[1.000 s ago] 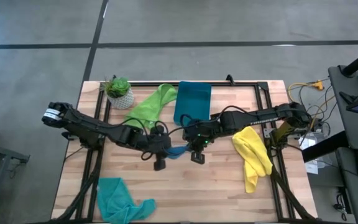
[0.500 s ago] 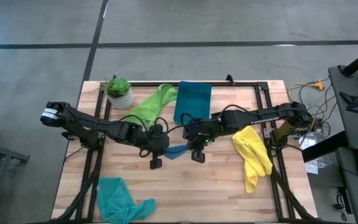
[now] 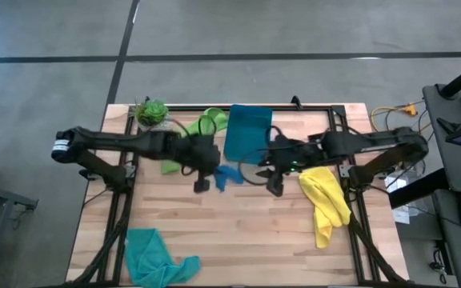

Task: Fold microfiber towels
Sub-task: Put the blue microfiber cloth into the blue bin

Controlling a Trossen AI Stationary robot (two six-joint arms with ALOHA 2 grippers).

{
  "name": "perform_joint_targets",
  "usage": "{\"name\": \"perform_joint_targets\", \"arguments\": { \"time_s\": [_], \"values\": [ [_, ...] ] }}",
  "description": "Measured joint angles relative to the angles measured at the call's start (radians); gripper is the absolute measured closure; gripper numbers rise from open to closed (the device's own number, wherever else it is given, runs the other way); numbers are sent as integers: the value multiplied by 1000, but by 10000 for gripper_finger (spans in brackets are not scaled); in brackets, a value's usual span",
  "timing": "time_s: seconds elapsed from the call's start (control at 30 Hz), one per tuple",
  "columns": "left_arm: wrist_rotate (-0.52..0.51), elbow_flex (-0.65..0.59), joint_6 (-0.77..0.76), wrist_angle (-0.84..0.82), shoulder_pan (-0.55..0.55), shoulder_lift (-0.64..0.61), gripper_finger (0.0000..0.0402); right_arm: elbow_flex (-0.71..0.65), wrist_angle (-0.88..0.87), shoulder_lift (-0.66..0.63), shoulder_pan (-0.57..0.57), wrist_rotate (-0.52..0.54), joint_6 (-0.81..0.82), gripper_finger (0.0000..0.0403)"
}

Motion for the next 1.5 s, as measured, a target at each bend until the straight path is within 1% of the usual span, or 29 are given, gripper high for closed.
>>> {"name": "perform_joint_targets", "arguments": {
  "time_s": [0.13, 0.27, 0.37, 0.43, 0.47, 0.5, 0.53, 0.6, 0.67, 0.73, 0.8, 0.87, 0.93, 1.0, 1.17, 1.27, 1.4, 1.5],
  "values": [
    [41, 61, 70, 3, 107, 13, 401, -89, 2, -87, 18, 59, 7, 264],
    [93, 127, 96, 16, 218, 72, 401, -193, 45, -173, 20, 77, 11, 275],
    [157, 184, 148, 77, 299, 150, 401, -269, 103, -225, 20, 99, 10, 283],
    [205, 239, 205, 125, 354, 231, 401, -314, 143, -258, 20, 104, 10, 287],
    [212, 280, 251, 142, 384, 278, 401, -336, 162, -274, 20, 104, 10, 289],
    [205, 329, 308, 142, 414, 329, 401, -355, 180, -288, 20, 104, 10, 291],
    [174, 389, 365, 136, 441, 383, 401, -372, 193, -303, 20, 104, 15, 293],
    [57, 503, 457, 129, 472, 481, 401, -402, 205, -332, 20, 103, 39, 297],
    [-69, 589, 563, 68, 479, 568, 401, -423, 205, -360, 20, 100, 81, 301],
    [-131, 640, 676, -23, 466, 655, 401, -440, 204, -390, 22, 84, 122, 305],
    [-139, 660, 753, -130, 450, 741, 401, -452, 207, -423, 27, 78, 148, 309],
    [-146, 665, 791, -205, 435, 809, 401, -460, 205, -451, 29, 77, 159, 313],
    [-160, 667, 808, -235, 420, 838, 402, -467, 206, -480, 29, 78, 171, 317],
    [-179, 655, 809, -231, 407, 836, 402, -470, 204, -504, 28, 85, 185, 321],
    [-173, 643, 810, -189, 391, 834, 402, -476, 204, -550, 28, 98, 197, 331],
    [-161, 645, 810, -146, 393, 825, 402, -479, 204, -556, 29, 139, 209, 335],
    [-41, 645, 810, -187, 390, 823, 402, -480, 216, -545, 28, 147, 213, 333],
    [7, 644, 810, -217, 379, 806, 402, -481, 216, -528, 28, 147, 210, 331]
  ]
}}
